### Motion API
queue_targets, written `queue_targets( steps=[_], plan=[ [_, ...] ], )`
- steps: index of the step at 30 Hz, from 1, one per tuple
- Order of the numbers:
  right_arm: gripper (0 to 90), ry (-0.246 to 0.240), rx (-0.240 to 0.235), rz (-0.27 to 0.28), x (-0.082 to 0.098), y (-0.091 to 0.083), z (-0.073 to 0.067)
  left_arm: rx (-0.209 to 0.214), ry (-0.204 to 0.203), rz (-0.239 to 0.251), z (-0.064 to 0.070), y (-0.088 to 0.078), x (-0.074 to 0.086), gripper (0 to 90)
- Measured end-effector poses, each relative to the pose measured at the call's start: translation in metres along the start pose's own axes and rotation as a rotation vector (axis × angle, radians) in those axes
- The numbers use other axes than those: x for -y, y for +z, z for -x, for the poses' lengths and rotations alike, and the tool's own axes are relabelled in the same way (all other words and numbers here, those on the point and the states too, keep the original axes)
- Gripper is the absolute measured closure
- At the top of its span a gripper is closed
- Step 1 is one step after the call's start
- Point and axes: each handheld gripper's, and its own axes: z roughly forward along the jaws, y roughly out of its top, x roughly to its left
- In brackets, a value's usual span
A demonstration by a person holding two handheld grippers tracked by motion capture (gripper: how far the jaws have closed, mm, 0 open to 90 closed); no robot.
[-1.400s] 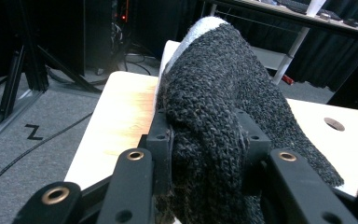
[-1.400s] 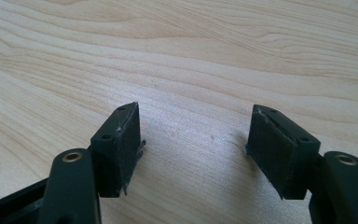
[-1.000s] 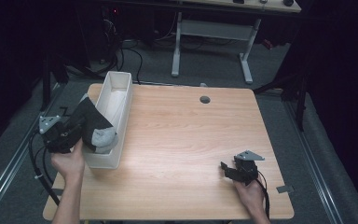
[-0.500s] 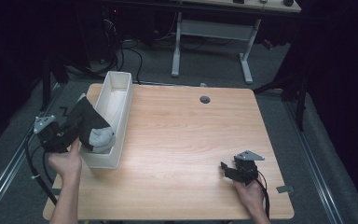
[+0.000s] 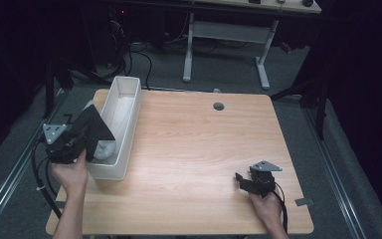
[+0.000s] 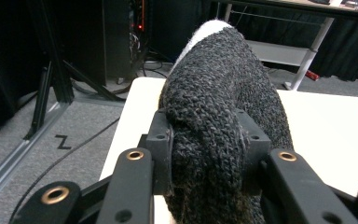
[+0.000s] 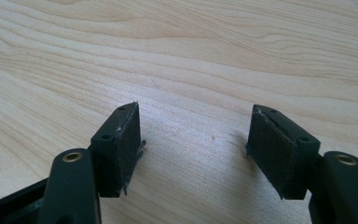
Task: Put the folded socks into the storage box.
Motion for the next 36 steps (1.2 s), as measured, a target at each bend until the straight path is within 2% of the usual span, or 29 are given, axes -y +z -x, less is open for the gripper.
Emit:
queue_targets(
  steps=[2, 5, 12, 14, 18, 22, 26, 33, 36],
  plan=[
    [34.5, -0.001, 0.000, 0.000, 0.000, 0.000, 0.000, 0.002, 0.023, 0.008, 0.002, 0.000, 0.003, 65.2],
    [34.5, -0.001, 0.000, 0.001, 0.000, 0.000, 0.000, 0.006, 0.080, 0.026, 0.005, -0.002, 0.011, 65.1],
    [34.5, -0.003, 0.000, 0.000, 0.000, 0.000, 0.000, 0.016, 0.153, 0.053, 0.014, -0.012, 0.036, 64.6],
    [34.5, -0.003, 0.000, 0.000, 0.000, 0.000, 0.000, 0.012, 0.151, 0.052, 0.014, -0.014, 0.041, 64.5],
    [34.5, -0.003, -0.001, 0.000, 0.000, 0.000, 0.000, 0.003, 0.118, 0.031, 0.009, -0.019, 0.050, 63.6],
    [34.5, -0.004, 0.000, 0.000, 0.000, 0.000, 0.000, 0.013, 0.063, 0.027, 0.006, -0.026, 0.049, 61.9],
    [34.5, -0.005, 0.000, 0.001, 0.000, 0.000, -0.001, 0.033, 0.064, 0.012, 0.008, -0.034, 0.052, 60.0],
    [34.5, -0.005, 0.000, 0.001, 0.000, 0.000, -0.001, 0.045, 0.085, -0.011, 0.011, -0.048, 0.059, 58.7],
    [34.5, -0.007, -0.001, 0.001, 0.000, 0.000, -0.001, 0.049, 0.081, -0.021, 0.012, -0.054, 0.060, 58.9]
  ],
)
